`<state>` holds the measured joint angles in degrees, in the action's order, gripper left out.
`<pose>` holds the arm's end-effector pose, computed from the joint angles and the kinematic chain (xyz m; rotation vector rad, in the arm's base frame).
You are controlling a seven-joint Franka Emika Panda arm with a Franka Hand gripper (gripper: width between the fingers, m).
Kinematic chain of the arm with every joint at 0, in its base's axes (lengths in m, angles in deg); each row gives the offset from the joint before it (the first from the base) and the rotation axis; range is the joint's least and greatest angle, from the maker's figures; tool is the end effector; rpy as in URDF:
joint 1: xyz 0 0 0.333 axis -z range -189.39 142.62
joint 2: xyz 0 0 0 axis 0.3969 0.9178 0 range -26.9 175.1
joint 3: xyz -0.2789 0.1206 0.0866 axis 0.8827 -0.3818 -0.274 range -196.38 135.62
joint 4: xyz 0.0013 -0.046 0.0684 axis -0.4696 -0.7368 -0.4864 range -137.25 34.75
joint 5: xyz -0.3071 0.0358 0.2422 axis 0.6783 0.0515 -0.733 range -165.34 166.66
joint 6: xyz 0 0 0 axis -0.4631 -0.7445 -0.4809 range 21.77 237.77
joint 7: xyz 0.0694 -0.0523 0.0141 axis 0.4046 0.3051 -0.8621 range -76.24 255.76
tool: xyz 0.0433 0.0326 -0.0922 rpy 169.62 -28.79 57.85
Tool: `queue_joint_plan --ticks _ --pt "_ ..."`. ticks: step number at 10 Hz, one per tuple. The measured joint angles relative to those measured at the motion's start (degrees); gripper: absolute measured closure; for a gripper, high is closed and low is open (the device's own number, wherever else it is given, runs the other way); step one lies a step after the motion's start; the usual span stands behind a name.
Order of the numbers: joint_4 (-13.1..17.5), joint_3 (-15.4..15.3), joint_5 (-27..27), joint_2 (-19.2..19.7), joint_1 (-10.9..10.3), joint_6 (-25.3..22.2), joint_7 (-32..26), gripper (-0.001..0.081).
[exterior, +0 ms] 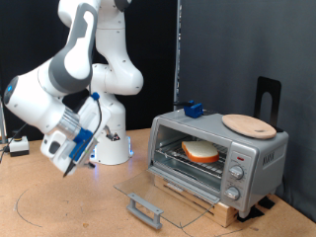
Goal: Make a piece of toast with the oven
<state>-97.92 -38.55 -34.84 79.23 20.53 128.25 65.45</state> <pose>0.3779 -0.2144 0.2614 -2.2597 0.6565 0.3266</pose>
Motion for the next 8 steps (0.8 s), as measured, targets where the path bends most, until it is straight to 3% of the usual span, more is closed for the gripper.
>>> queue_joint_plan --ticks 2,5,8 --pt "-1.17 -0.86 0.73 2.75 -1.25 6.8 3.75 -0.0003" --pt "-1.12 -0.77 -3.57 3.49 -0.24 4.27 -1.42 -0.0003" --pt "-1.03 -0.98 -4.66 8.04 -0.43 4.57 -4.27 -0.0003"
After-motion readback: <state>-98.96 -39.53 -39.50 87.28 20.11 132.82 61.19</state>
